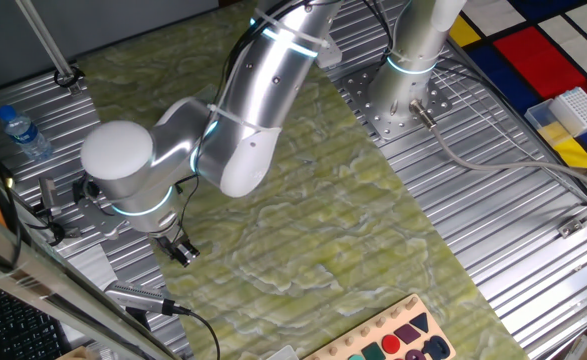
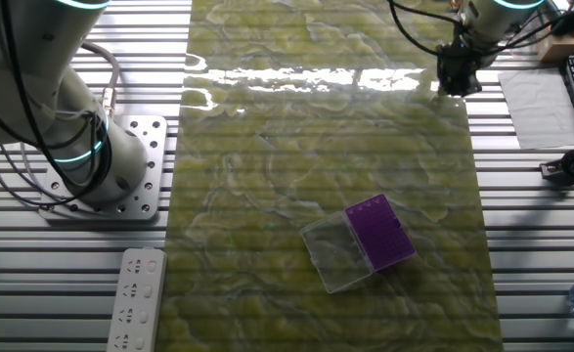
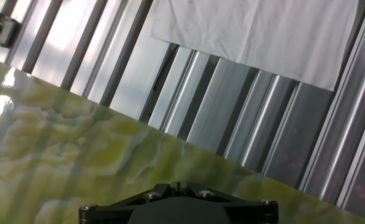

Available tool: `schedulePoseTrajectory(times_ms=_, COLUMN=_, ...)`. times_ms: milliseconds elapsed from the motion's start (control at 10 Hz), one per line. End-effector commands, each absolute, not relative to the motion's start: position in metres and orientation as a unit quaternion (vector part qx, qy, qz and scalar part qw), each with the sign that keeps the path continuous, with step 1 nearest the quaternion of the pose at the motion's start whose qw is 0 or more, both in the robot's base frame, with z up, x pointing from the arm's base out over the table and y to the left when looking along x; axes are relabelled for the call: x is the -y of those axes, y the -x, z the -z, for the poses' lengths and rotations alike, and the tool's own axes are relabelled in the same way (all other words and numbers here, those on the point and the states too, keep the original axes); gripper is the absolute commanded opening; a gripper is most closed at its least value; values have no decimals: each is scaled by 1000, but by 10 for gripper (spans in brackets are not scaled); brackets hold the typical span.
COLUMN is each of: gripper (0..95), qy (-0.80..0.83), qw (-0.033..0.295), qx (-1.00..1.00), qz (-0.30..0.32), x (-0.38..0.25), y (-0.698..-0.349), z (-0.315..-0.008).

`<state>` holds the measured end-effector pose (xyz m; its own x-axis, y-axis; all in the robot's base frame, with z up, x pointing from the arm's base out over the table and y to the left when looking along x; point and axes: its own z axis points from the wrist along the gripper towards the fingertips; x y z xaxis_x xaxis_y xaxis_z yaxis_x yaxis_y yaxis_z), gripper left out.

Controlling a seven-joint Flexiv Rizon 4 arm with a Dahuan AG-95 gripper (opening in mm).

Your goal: Insert a small pipette tip into the holder for small pipette tips

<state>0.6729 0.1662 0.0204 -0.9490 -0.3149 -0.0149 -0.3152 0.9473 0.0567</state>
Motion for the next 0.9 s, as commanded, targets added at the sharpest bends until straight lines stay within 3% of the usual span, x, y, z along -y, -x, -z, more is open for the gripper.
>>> schedulePoseTrajectory(times_ms=100, gripper=0, qy=159, qw=6, qx=-987, qz=-30, x=-166, y=-673, z=-20)
schedulePoseTrajectory(times_ms=900, gripper=0, qy=161, qw=7, qx=-987, qz=-25, x=-163, y=-692, z=-16)
